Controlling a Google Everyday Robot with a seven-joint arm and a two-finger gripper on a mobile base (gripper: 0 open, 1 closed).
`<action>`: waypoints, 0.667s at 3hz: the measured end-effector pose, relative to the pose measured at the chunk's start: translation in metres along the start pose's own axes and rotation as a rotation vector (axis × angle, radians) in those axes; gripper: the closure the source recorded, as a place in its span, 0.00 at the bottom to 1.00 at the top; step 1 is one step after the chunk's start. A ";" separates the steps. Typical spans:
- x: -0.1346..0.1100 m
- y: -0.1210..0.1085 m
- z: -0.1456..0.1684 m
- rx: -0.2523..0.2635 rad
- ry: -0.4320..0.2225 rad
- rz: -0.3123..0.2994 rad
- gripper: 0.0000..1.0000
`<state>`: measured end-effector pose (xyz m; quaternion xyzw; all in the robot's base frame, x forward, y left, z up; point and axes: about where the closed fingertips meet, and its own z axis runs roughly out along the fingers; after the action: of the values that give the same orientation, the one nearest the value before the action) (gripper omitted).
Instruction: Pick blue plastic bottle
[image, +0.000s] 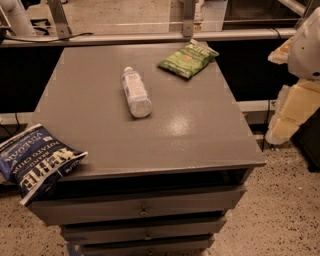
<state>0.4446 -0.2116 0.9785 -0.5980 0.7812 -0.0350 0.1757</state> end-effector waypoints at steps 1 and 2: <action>-0.035 -0.033 0.024 0.024 -0.049 0.041 0.00; -0.071 -0.070 0.057 0.020 -0.075 0.151 0.00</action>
Offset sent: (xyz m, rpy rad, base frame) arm 0.1704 0.0959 -0.0351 0.2077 0.0175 -0.2937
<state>0.5430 -0.1550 0.9604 -0.5365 0.8166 -0.0067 0.2130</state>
